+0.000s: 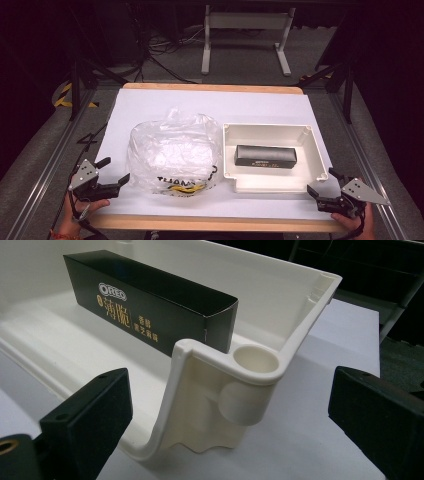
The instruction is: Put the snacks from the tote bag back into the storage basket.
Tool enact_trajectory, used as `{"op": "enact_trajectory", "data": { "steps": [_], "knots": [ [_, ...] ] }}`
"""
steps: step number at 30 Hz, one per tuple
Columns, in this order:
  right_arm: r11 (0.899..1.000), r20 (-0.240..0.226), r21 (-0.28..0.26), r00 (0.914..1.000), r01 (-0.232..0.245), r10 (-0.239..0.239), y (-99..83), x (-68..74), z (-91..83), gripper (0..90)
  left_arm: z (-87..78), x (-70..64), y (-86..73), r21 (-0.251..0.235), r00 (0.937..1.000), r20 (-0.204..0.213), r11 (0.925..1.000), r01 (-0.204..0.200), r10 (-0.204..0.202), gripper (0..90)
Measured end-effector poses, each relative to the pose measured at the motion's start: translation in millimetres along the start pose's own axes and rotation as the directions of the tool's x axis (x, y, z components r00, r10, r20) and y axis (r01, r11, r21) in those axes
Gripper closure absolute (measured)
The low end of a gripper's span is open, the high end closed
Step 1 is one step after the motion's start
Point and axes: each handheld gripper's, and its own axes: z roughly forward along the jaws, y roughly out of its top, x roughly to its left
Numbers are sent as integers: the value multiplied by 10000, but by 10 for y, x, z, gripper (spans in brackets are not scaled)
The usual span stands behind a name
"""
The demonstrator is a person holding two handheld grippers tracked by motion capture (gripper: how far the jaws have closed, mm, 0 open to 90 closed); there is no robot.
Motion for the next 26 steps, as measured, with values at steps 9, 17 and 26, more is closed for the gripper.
{"op": "enact_trajectory", "data": {
  "steps": [9, 17, 26],
  "knots": [
    [9998, -76, 20, 9998, 179, -179, 2, 18, 13, 48, 6, -2, -1, 6, 10000, -23, 10000, -6, 6, 103],
    [9997, -86, -1, 9997, 236, -236, 0, 20, 10, 48, 8, 1, -1, 31, 10000, 21, 10000, 15, -15, 102],
    [9999, -68, 45, 9999, 124, -124, 2, 13, 6, 48, 3, 4, -8, -50, 10000, 14, 10000, 68, -68, 96]
  ]
}}
